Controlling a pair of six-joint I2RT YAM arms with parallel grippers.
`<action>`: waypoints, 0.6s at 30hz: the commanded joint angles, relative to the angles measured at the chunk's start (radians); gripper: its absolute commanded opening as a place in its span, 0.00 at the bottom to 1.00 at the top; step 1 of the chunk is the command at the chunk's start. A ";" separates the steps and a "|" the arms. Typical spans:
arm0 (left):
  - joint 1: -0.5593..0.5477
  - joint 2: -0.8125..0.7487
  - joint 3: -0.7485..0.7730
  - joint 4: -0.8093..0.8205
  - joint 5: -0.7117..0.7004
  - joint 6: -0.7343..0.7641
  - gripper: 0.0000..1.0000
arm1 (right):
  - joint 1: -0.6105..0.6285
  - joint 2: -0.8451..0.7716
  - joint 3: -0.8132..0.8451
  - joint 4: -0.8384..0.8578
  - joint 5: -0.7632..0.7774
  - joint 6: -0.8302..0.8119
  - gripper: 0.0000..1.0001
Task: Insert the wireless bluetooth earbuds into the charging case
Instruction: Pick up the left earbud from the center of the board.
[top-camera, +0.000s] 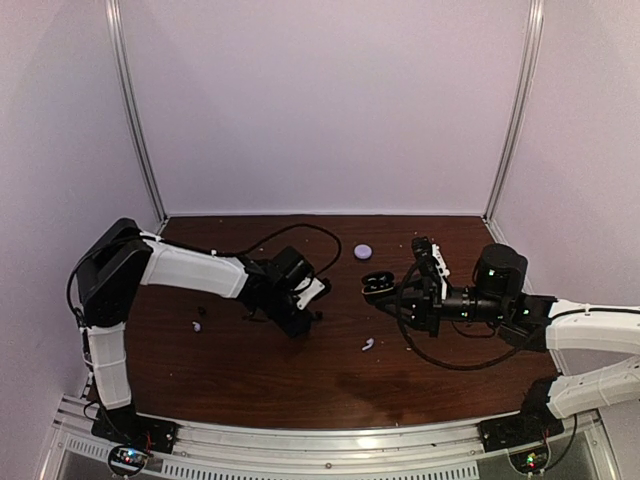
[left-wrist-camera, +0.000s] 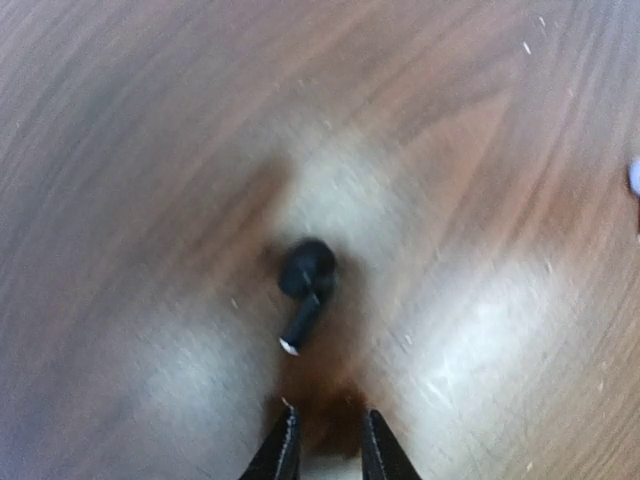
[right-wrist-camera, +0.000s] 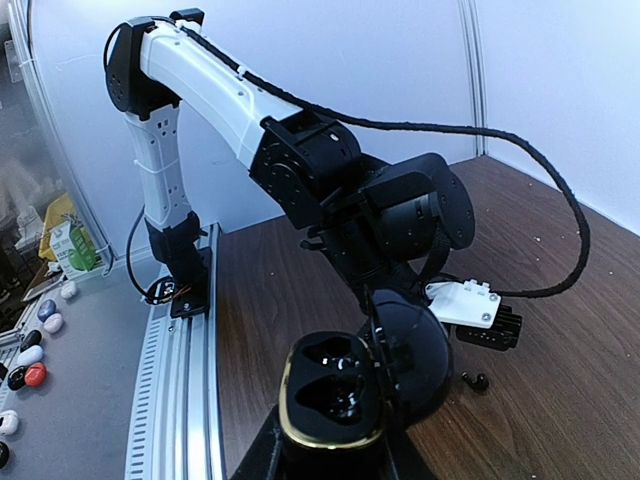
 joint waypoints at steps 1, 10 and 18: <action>-0.017 -0.024 -0.069 -0.144 0.007 0.008 0.23 | -0.007 0.003 0.010 0.021 0.006 -0.003 0.02; 0.016 0.053 0.159 -0.234 0.050 0.087 0.41 | -0.010 0.006 0.014 0.022 -0.004 0.002 0.02; 0.027 0.181 0.371 -0.344 0.042 0.147 0.44 | -0.013 -0.041 0.002 -0.011 0.014 -0.001 0.02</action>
